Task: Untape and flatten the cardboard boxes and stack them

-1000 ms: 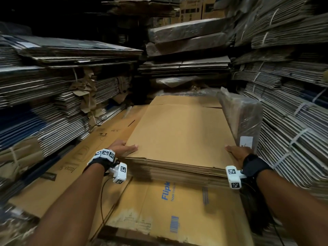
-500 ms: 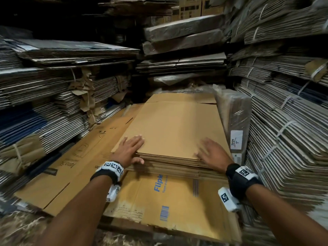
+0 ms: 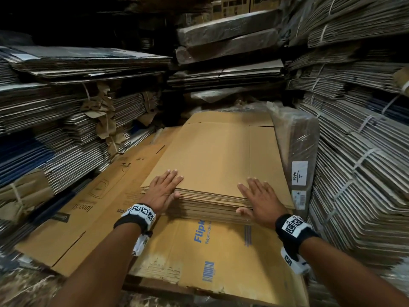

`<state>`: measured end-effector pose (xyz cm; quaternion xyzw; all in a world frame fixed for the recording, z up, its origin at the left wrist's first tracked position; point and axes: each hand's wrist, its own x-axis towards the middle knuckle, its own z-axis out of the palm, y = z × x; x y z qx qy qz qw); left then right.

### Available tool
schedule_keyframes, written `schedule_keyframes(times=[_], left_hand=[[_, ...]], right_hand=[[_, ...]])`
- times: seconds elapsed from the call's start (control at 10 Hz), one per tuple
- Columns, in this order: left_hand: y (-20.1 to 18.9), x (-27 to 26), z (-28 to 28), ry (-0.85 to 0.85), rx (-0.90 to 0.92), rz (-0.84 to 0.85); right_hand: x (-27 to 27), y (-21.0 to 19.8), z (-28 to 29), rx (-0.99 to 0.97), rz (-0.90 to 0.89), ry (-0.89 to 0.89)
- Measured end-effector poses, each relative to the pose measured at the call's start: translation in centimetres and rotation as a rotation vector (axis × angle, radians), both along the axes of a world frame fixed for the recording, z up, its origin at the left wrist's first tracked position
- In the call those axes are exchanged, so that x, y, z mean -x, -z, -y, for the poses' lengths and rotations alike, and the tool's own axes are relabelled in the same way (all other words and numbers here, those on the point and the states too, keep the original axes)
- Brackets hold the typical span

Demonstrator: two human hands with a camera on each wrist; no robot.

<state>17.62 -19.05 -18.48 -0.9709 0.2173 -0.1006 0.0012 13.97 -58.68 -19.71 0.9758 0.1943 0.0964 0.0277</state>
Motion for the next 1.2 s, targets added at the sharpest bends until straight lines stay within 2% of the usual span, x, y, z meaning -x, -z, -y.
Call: schedule_keyframes(times=[0.3, 0.6, 0.8, 1.0, 1.2], left_hand=[[-0.3, -1.3, 2.7, -0.127, -0.053, -0.010], [1.8, -1.3, 3.1, -0.138, 0.121, 0.032], [2.1, -1.0, 3.7, -0.167, 0.079, 0.015], [-0.1, 1.6, 5.0, -0.275, 0.145, -0.128], [-0.5, 7.9, 6.5, -0.315, 0.254, -0.326]], right_hand=[[-2.5, -0.5, 1.3, -0.036, -0.046, 0.020], [-2.9, -0.2, 1.8, -0.079, -0.066, 0.016], [-3.0, -0.2, 1.7, -0.076, -0.110, 0.053], [0.2, -0.3, 1.1, -0.110, -0.154, 0.209], [6.3, -0.5, 2.3, -0.123, -0.259, 0.219]])
